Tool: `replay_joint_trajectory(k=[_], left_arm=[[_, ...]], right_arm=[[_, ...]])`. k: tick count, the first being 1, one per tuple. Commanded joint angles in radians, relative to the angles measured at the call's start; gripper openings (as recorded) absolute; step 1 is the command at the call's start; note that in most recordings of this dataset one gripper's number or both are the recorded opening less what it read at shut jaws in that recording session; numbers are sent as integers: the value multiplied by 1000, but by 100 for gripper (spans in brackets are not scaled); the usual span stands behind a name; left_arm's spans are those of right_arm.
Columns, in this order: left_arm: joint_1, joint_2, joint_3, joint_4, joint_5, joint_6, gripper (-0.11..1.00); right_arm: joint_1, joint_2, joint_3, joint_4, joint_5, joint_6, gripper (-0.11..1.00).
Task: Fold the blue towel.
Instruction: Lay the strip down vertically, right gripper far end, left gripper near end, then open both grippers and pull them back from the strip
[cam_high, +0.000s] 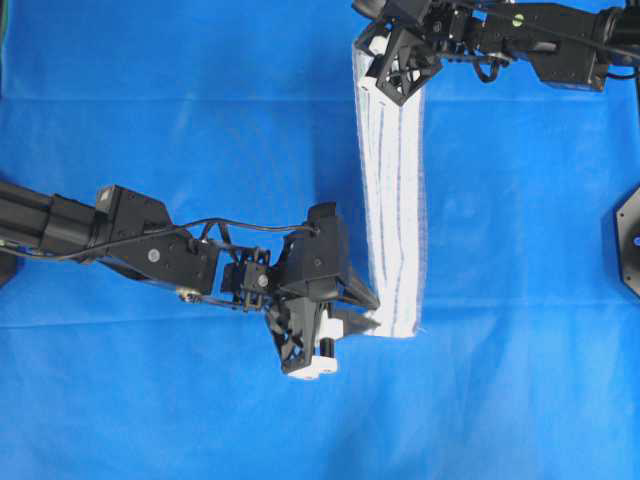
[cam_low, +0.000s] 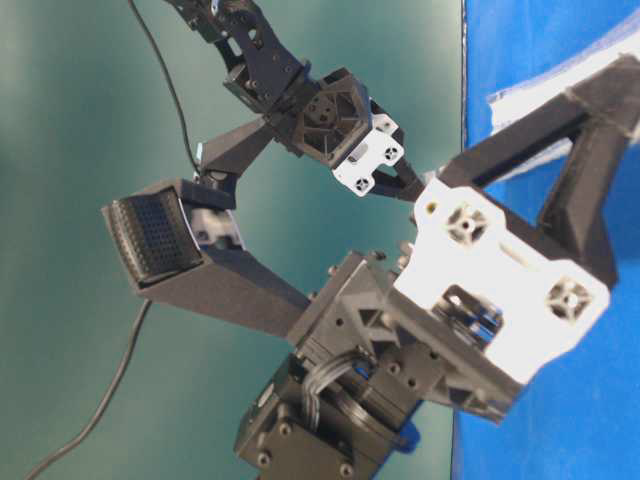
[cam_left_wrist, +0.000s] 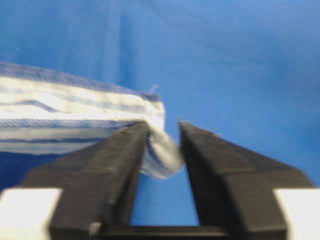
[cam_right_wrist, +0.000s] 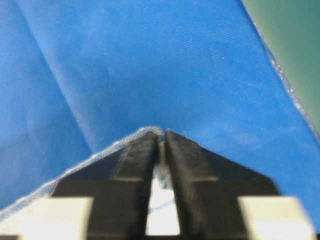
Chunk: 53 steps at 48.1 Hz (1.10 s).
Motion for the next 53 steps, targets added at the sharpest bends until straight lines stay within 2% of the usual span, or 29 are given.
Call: replay_joint_trajectory(k=[1,5,7,10,15,22,27,33,43,53], left_arm=[[-15,-29,-12,-2,12,-38,35],[-26,-38,-6,-2,51,-83,45],[-32,-48,-5,0,78,-101,50],[-38,-75,6,2,132,-120,54],[-44,-141,37,3,190,-123,55],[-44,-259,97,11,202,-106,55],[-35,-350,143,14,187,-54,55],[-14,-426,187,14,132,41,55],[74,-538,275,14,35,189,55],[187,-637,379,14,-51,249,55]], right_arm=[[-2,-12,-23,-8,-3,0,35],[-3,-12,-21,-12,-3,0,56],[-3,-14,-23,-12,-3,0,60],[-2,-17,-20,-12,-3,0,59],[0,-40,-9,-12,3,0,57],[11,-114,35,-12,21,0,57],[34,-179,91,-12,18,0,57],[94,-284,163,-12,18,5,57],[210,-477,314,-5,-5,32,57],[299,-670,451,20,-72,71,57]])
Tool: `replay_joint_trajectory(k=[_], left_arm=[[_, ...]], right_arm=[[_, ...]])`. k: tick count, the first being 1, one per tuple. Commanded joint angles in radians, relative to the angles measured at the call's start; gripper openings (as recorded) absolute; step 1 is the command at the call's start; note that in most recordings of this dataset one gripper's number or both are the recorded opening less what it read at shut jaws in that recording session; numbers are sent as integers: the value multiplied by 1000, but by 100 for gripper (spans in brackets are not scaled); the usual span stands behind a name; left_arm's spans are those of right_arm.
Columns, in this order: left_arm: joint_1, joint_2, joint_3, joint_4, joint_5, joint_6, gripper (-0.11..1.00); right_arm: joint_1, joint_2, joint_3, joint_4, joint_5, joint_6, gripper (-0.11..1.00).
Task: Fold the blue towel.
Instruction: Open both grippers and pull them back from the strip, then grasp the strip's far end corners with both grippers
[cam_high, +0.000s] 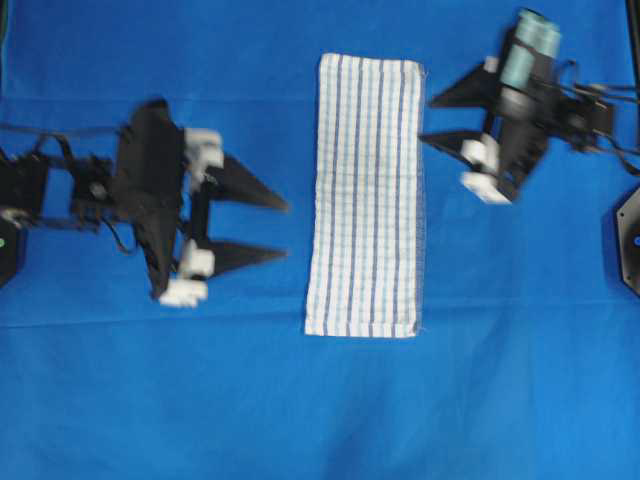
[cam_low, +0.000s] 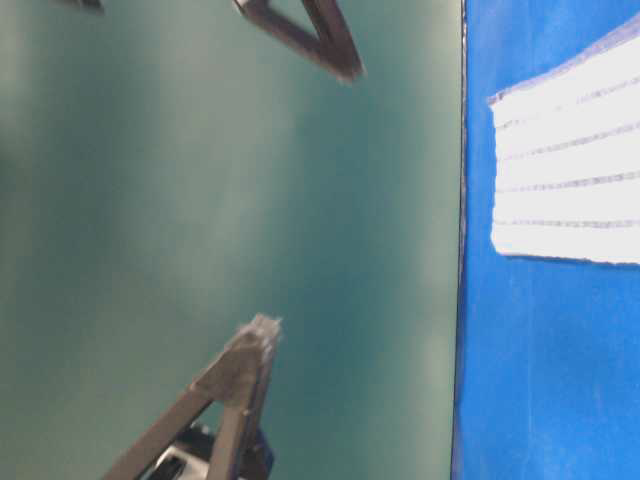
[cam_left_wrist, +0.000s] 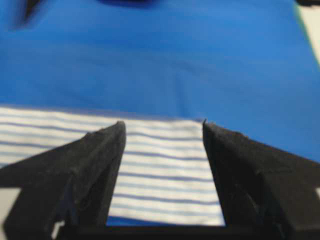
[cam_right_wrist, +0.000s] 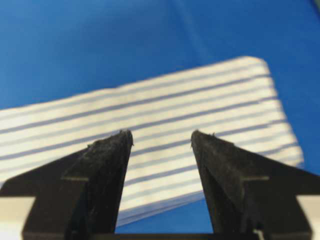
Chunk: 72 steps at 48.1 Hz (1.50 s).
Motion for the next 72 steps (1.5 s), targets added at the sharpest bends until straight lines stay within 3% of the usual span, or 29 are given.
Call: replay_joint_trajectory(k=[1,11,33,39,47,58,72], left_arm=[[41,-58,25,3,-40,9,55],[107,-91,89,3,-100,11,55],[112,-29,57,3,-110,15,55],[141,0,28,3,-117,20,55],[233,121,-54,3,-117,20,64],[354,350,-178,3,-117,21,85],[456,557,-290,3,-118,20,88]], right_arm=[[25,-81,31,6,-32,12,57],[28,-176,118,8,-120,35,57],[-23,-121,104,6,-130,34,57],[-69,-97,92,3,-147,32,57],[-183,-3,57,2,-179,25,61],[-314,199,-8,-9,-195,20,68],[-420,454,-84,-14,-270,17,68]])
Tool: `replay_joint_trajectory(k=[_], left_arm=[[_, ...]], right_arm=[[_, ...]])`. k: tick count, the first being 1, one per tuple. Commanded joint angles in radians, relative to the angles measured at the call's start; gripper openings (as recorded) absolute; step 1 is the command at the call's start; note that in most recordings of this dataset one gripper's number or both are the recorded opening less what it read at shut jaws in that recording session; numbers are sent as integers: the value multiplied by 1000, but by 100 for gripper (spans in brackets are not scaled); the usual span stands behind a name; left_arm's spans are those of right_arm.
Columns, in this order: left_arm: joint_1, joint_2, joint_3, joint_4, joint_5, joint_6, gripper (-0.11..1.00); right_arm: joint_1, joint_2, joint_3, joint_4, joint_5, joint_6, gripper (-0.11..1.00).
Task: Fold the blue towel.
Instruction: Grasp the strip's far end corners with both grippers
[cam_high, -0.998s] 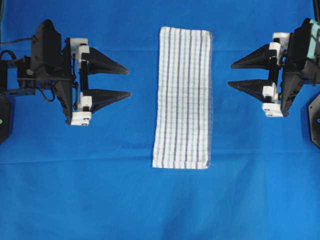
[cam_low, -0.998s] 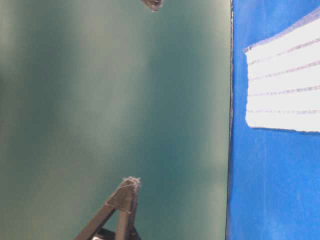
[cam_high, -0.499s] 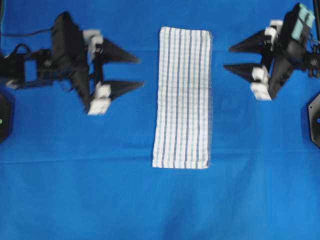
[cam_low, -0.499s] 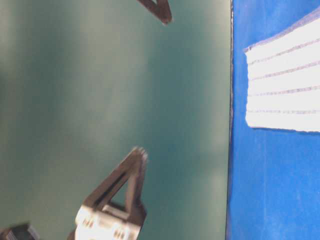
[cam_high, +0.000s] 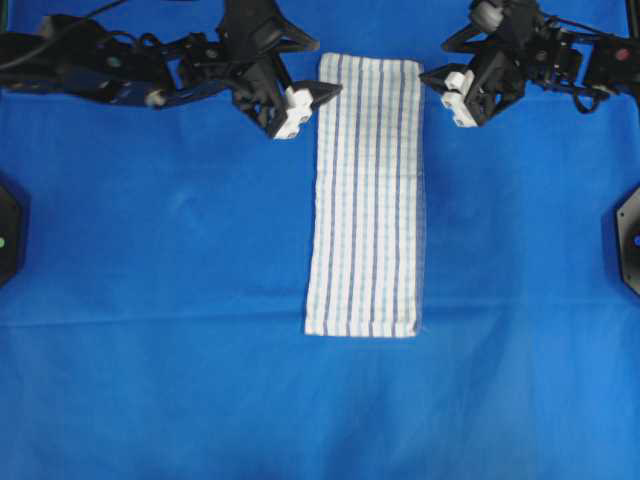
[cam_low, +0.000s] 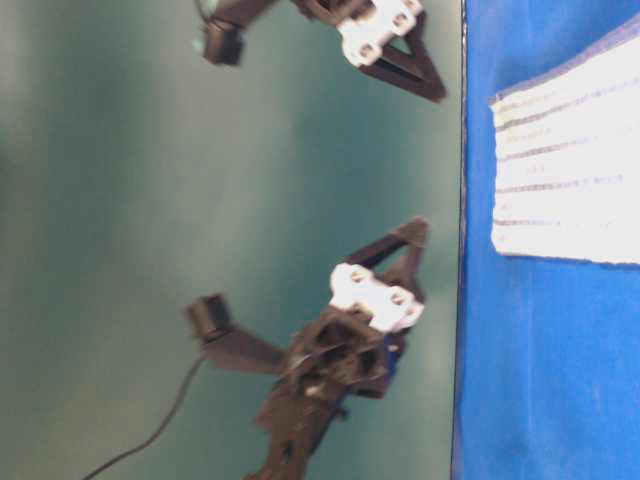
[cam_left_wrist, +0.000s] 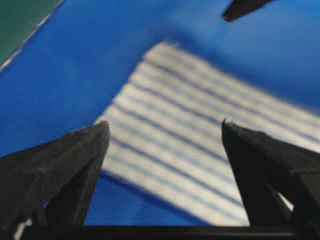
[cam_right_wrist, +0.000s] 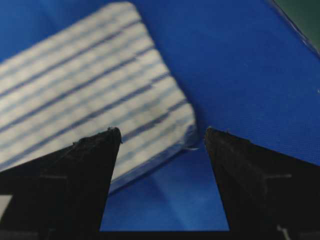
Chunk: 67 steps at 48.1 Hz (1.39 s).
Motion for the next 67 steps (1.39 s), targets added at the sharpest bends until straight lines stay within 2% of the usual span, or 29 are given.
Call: replay_joint_trajectory(k=[1,19,28,31,34,36,41,44,46,58,67], left_arm=[[18,26,-46,2,-12,0,88],[46,179,-124,2,-31,-2,88],[54,212,-138,2,-31,-2,81],[54,222,-140,2,-31,-2,72],[51,227,-133,2,-31,-2,56],[48,227,-130,2,-31,0,42],[46,227,-129,3,-31,9,14],[44,227,-129,2,-32,26,4],[40,225,-130,2,-31,41,4],[23,221,-133,3,-31,55,4],[44,198,-138,3,-32,69,4]], right_arm=[[-18,51,-40,-3,-29,-3,68],[-48,209,-83,0,-81,-3,68],[-46,229,-92,5,-83,-3,67],[-46,232,-91,8,-81,-2,67],[-41,230,-87,5,-83,-2,63],[-37,230,-86,3,-81,-2,57],[-21,230,-84,2,-83,-2,30],[-14,230,-83,2,-83,-3,12],[-12,230,-83,2,-81,-2,8],[-12,230,-86,2,-78,-2,8],[-25,224,-100,3,-77,-2,8]])
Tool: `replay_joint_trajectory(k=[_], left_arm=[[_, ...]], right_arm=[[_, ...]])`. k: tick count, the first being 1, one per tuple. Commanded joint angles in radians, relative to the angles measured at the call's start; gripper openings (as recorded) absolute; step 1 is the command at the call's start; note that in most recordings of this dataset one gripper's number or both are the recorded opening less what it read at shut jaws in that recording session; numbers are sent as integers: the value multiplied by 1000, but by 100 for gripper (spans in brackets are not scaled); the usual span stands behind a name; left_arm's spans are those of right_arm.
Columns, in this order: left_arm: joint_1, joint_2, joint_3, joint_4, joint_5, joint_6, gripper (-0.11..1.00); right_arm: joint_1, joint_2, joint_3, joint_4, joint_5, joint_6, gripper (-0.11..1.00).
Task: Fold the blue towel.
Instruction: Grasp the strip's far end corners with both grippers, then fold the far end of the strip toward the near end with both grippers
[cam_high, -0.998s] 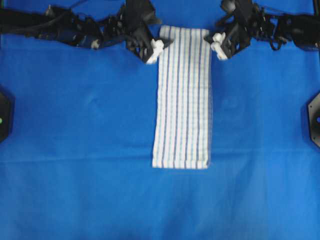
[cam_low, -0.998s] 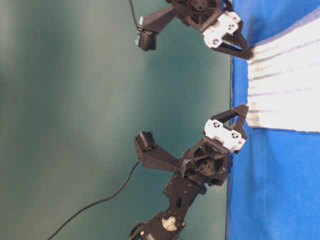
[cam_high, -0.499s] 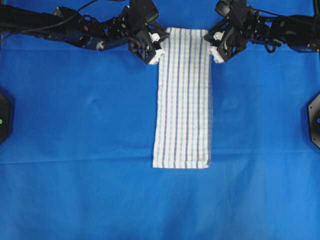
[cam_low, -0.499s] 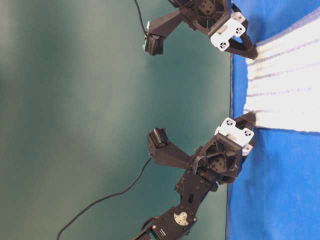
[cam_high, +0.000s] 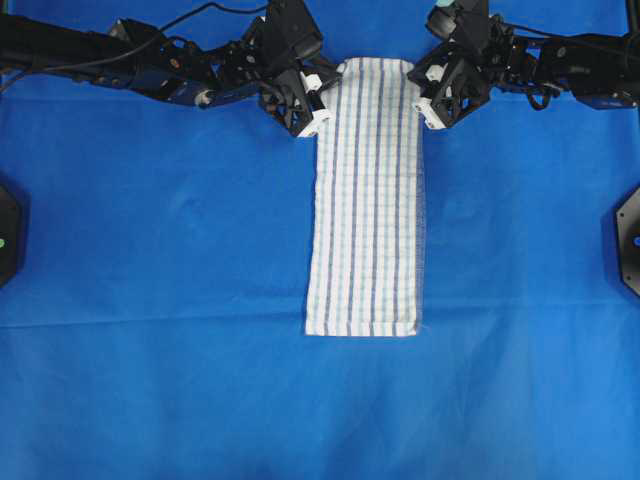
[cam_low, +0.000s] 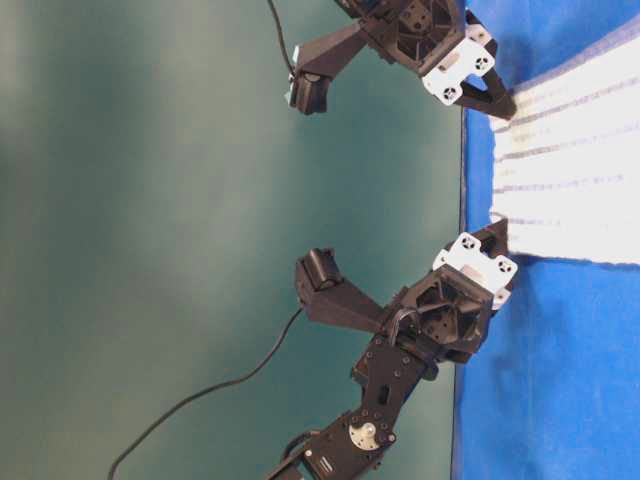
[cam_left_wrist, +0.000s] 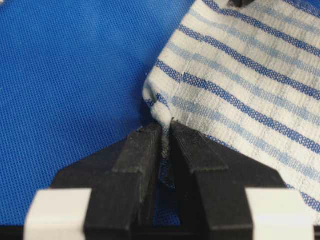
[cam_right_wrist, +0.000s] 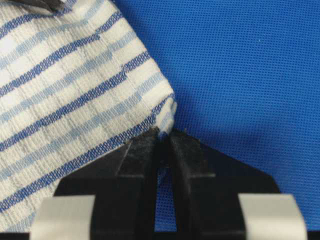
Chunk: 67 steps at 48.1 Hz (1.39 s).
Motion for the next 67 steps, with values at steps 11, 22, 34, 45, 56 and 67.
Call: replay_joint_trajectory(k=[11,22,34,45,56,67], left_arm=[[54,-52,-43,2,-6,31,4],[67,-58,-61,2,-3,60,4],[41,-106,-23,2,3,60,4],[-18,-204,40,2,3,63,4],[-109,-284,112,2,-2,61,4],[-222,-364,198,2,-8,49,4]], right_arm=[[-43,-23,-40,-2,-2,-2,8],[-55,-23,-58,-2,-2,-12,8],[-48,-72,-35,-3,-2,-14,8],[12,-193,26,2,18,-8,8],[127,-324,103,15,81,3,8],[252,-428,181,66,120,5,8]])
